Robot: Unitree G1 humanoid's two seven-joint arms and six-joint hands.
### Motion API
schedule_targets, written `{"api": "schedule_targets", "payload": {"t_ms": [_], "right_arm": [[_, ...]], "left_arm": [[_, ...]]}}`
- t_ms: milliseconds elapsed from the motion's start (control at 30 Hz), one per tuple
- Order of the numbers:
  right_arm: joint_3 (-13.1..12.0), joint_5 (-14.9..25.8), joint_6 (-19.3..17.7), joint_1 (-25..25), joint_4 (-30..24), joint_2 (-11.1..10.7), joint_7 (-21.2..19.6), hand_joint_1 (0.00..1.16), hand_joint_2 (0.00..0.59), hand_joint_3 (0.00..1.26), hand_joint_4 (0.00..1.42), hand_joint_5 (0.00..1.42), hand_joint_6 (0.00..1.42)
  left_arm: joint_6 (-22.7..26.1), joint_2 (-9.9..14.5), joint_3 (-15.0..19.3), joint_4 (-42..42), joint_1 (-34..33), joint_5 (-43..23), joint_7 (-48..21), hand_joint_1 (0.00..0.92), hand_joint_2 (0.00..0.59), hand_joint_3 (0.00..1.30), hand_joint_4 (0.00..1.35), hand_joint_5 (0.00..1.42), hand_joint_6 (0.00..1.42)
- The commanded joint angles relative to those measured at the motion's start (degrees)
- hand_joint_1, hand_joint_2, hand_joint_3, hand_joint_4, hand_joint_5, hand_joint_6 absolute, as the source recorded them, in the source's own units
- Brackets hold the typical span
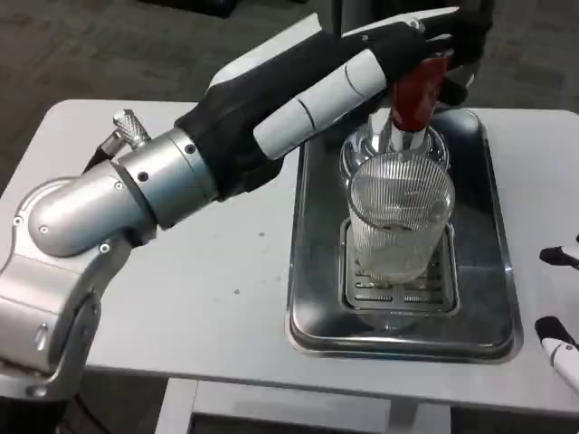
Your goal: Grasp the cup under the faucet to collect the drink, then remove the cup.
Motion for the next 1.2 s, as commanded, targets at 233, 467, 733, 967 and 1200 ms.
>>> {"api": "schedule_targets", "payload": {"t_ms": [233,467,733,967,1200], "right_arm": [[0.2,0.6,-0.3,0.7,-0.9,0.7,-0.2,0.46,0.492,0.16,0.00,0.00,0.06],[0.8,0.4,0.3,0.6,-0.9,1.0,-0.1,0.46,0.490,0.16,0.00,0.00,0.06],[1.6,-0.1,1.0,0.3,-0.9,1.2,-0.2,0.46,0.485,0.16,0.00,0.00,0.06],[2.2,0.3,2.4,-0.2,-0.9,1.3,-0.4,0.46,0.485,0.15,0.00,0.00,0.06],[2.6,1.0,3.9,-0.7,-0.9,1.1,-0.6,0.44,0.480,0.15,0.00,0.00,0.05]], "left_arm": [[-3.1,3.5,-2.8,1.2,1.1,5.2,-3.3,0.000,0.067,0.15,0.11,0.24,0.21],[-7.1,5.4,-4.6,2.0,0.9,8.8,-4.0,0.000,0.066,0.15,0.11,0.24,0.20],[-11.9,7.0,-6.1,3.1,0.7,12.6,-4.0,0.000,0.066,0.15,0.10,0.24,0.19],[-14.8,7.9,-7.1,3.5,1.1,15.4,-4.2,0.000,0.069,0.15,0.10,0.23,0.19],[-17.0,8.3,-7.8,4.1,0.7,17.8,-4.4,0.000,0.072,0.14,0.09,0.23,0.18]]}}
